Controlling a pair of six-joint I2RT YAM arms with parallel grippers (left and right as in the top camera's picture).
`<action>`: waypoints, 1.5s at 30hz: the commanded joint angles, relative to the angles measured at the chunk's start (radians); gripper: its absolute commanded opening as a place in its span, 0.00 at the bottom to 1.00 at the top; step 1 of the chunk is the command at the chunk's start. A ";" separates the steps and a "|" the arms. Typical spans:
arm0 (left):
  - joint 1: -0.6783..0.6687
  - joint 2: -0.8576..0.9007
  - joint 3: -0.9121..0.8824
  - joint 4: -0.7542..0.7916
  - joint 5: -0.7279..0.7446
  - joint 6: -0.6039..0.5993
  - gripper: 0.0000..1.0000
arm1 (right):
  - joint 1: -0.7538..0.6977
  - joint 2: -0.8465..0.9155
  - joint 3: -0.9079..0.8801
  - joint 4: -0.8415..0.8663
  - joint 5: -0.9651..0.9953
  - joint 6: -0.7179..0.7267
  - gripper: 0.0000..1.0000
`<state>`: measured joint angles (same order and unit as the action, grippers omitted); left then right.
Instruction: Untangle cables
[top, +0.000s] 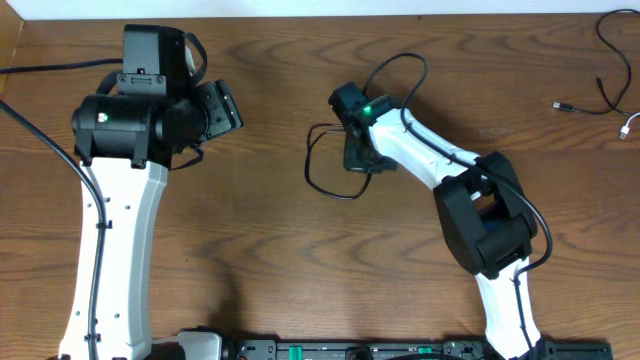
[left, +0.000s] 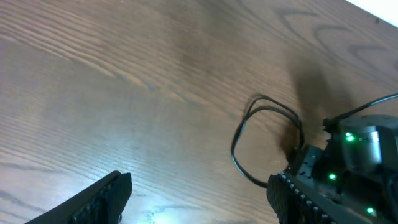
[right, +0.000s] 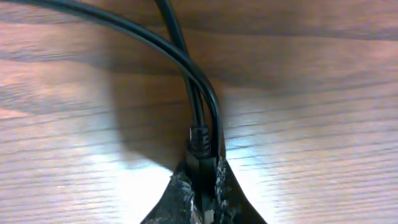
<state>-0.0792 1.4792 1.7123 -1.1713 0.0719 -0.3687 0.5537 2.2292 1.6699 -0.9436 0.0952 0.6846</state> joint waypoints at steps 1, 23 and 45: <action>0.004 0.016 -0.003 -0.002 -0.012 0.008 0.75 | -0.079 0.044 -0.045 -0.039 -0.008 -0.051 0.01; 0.001 0.016 -0.003 0.010 -0.002 -0.093 0.75 | -0.758 -0.753 -0.045 -0.168 -0.061 -0.350 0.01; -0.284 0.079 -0.007 0.119 0.043 -0.089 0.74 | -1.181 -0.475 -0.077 -0.016 -0.039 -0.319 0.01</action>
<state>-0.3309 1.5269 1.7119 -1.0576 0.1066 -0.4488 -0.6189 1.6966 1.6032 -0.9813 0.0452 0.3561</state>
